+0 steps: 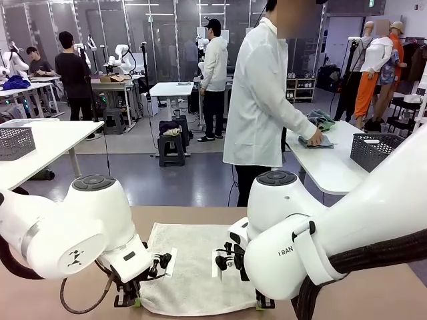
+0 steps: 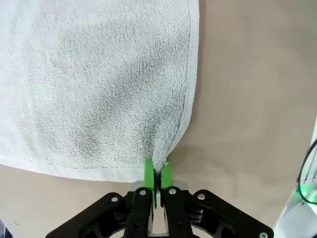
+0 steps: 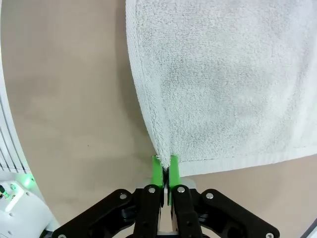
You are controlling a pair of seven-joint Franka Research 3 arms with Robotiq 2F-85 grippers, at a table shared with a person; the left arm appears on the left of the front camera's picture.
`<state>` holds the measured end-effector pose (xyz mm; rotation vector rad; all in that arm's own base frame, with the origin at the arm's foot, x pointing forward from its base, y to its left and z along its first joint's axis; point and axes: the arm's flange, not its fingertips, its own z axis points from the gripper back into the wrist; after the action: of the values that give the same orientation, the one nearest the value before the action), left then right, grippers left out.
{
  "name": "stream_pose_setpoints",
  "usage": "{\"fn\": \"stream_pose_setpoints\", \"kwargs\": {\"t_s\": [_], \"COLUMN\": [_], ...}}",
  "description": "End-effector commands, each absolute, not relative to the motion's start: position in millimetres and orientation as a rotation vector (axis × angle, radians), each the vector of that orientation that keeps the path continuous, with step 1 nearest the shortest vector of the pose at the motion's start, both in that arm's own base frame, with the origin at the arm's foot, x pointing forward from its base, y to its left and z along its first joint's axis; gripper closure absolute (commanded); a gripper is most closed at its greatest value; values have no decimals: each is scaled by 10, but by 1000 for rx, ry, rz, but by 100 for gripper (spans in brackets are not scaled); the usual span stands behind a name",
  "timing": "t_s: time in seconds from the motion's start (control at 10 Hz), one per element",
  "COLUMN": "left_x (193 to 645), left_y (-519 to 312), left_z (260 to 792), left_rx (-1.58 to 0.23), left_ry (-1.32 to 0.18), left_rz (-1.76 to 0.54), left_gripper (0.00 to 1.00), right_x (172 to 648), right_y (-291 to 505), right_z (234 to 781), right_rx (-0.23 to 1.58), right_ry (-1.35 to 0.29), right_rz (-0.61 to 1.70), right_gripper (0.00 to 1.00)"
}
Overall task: Fold the towels and place them in the basket.
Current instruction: When a person lays out a Towel with hook on the table, fold it in half twice.
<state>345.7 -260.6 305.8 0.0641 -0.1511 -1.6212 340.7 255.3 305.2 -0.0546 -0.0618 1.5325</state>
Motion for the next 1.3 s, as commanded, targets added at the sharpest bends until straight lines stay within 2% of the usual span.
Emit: {"fn": "stream_pose_setpoints", "kwargs": {"t_s": [0.0,0.1,0.4,0.5,0.6,1.2], "left_x": [3394,3373,3447,3433,3475,4252], "left_y": [-2680,-2699,-2622,-2635,-2675,-2892], "left_z": [3211,3220,3101,3121,3211,3863], "left_rx": [70,76,68,69,66,233], "left_ry": [-148,-152,-161,-166,-156,-230], "left_rz": [-1603,-1614,-1624,-1627,-1623,-1522], "left_gripper": [100,100,100,94,94,94], "right_x": [3333,3354,3406,3409,3480,4317], "right_y": [2520,2502,2559,2555,2548,2665], "right_z": [3167,3169,3105,3137,3242,3711], "right_rx": [-48,-93,-59,-65,-71,-115], "right_ry": [-82,-88,-75,-82,-100,-174], "right_rz": [1543,1523,1533,1534,1530,1571], "right_gripper": [100,100,100,95,95,95]}}
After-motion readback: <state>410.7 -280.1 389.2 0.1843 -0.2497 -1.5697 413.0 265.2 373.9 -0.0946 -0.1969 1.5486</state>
